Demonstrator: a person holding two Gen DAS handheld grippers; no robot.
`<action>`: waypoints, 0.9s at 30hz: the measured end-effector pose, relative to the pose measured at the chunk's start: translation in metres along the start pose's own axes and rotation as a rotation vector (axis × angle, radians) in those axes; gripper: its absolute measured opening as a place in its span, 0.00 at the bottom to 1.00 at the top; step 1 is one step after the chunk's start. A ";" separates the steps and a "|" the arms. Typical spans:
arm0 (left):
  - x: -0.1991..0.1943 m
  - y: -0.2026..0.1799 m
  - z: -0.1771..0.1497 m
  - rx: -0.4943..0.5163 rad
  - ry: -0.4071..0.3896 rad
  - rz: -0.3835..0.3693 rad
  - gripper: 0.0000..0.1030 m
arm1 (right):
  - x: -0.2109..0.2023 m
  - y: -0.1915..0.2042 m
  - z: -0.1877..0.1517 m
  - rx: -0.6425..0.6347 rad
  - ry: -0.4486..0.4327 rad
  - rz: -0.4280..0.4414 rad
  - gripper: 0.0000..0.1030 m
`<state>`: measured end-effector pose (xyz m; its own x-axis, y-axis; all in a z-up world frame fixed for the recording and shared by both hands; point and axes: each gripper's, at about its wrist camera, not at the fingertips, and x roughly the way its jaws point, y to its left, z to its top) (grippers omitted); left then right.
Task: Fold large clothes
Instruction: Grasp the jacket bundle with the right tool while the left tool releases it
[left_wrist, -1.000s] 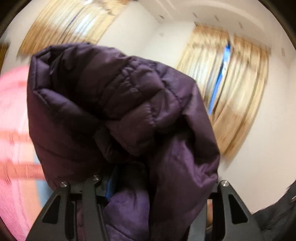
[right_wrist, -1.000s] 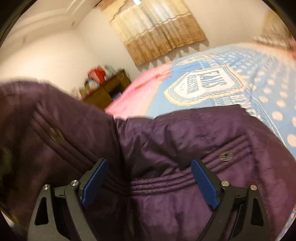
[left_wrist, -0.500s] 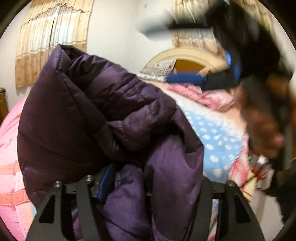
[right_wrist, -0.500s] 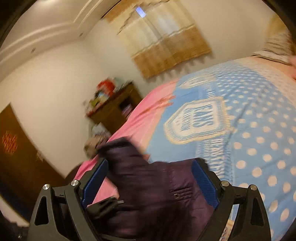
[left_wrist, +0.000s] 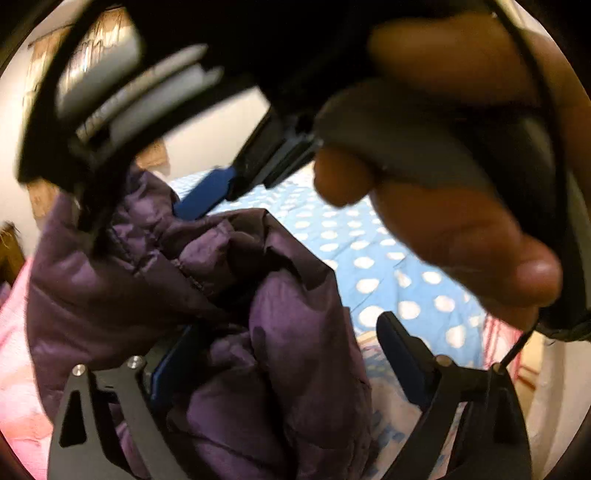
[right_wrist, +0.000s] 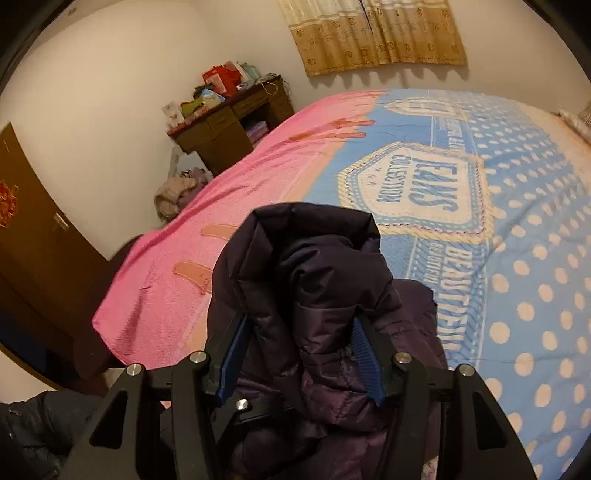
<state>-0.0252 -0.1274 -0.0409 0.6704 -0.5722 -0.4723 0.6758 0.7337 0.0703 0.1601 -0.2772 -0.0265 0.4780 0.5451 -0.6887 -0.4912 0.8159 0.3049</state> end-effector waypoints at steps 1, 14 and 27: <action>-0.004 0.000 -0.002 0.007 -0.008 -0.002 0.98 | 0.000 0.002 0.001 -0.003 0.001 0.003 0.61; -0.145 -0.014 -0.013 0.076 -0.191 -0.093 1.00 | 0.028 -0.051 -0.019 0.001 0.084 -0.151 0.31; -0.039 0.105 -0.069 -0.113 -0.016 0.082 1.00 | 0.043 -0.096 -0.066 0.157 -0.061 -0.228 0.36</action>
<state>-0.0011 -0.0026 -0.0753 0.7276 -0.5138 -0.4545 0.5803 0.8144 0.0083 0.1793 -0.3448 -0.1284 0.6082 0.3509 -0.7120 -0.2495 0.9360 0.2482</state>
